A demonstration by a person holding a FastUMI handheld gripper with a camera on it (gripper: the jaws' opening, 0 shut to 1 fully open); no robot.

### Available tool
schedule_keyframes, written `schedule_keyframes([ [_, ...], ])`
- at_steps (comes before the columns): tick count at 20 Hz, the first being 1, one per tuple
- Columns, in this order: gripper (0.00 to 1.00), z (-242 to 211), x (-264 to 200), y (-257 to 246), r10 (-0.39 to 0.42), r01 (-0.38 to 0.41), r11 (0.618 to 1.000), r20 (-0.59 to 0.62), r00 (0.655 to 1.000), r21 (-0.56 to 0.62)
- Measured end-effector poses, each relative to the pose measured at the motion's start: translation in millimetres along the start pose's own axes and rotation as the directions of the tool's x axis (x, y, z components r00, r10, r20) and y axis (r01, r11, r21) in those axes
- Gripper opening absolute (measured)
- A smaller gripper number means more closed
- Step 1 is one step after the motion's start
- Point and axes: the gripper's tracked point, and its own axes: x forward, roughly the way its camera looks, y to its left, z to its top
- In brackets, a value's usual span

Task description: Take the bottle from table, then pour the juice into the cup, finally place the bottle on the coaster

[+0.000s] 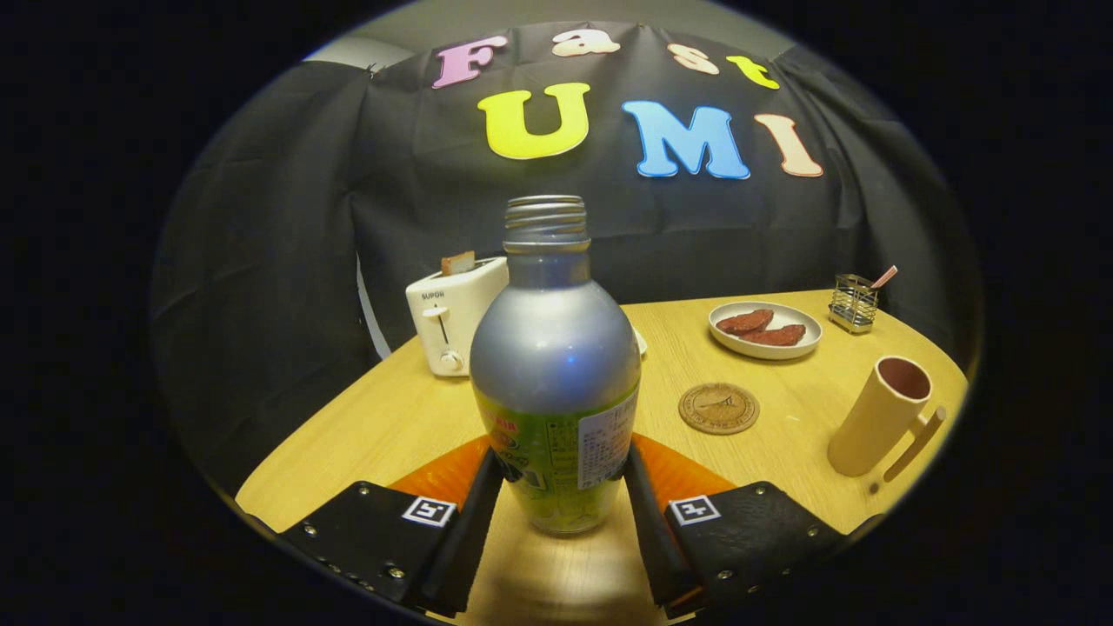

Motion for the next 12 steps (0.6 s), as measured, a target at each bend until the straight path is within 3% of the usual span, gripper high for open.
schedule_keyframes([
  [6,0.74,47,-9,-25,-0.037,0.034,0.998,0.058,0.998,0.056],
  [12,0.74,55,-15,-44,0.026,-0.037,0.969,0.049,0.998,0.245],
])
